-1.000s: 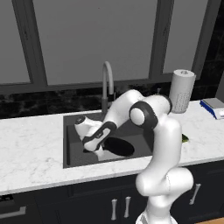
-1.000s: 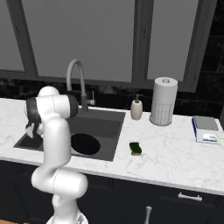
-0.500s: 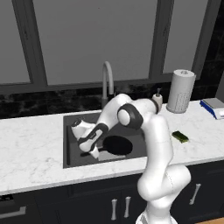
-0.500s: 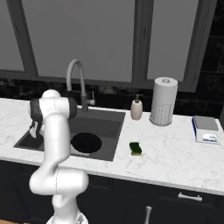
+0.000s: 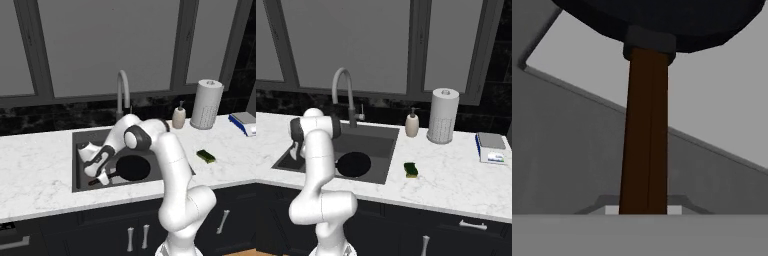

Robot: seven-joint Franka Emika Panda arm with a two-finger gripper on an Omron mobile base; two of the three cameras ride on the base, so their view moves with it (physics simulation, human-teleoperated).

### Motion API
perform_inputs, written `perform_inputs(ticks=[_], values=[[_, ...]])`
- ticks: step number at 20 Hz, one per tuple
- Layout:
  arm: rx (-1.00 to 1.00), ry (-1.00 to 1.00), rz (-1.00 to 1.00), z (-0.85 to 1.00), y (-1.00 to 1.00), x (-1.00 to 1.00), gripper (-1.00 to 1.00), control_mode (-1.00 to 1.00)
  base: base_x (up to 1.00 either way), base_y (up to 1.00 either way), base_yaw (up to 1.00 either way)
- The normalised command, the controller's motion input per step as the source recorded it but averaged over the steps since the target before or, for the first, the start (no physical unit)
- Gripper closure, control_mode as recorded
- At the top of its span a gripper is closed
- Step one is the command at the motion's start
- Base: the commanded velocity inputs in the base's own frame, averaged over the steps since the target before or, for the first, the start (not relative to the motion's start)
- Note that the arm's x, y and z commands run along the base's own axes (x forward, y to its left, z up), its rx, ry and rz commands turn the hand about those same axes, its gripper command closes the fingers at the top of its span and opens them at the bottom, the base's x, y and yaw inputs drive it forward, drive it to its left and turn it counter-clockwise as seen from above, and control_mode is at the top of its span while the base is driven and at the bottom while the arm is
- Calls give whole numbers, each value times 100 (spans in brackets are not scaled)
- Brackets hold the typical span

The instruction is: Pick the pan and sponge and place them into the sink. Then turn on the water.

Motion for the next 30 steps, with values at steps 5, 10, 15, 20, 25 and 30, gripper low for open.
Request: perform_inputs(ticks=[5, 10, 15, 20, 25, 30], values=[[1, -6, -6, 4, 0, 0, -100, -100, 0, 0, 0], [6, -13, 0, 42, 0, -11, -100, -100, 0, 0, 0], [7, -33, 0, 91, 0, -50, -100, -100, 0, 0, 0], [8, -43, 0, 91, 0, -88, -100, -100, 0, 0, 0], [12, -39, 0, 96, -6, -93, -100, -100, 0, 0, 0], [16, -26, 0, 100, -22, -85, -100, -100, 0, 0, 0]])
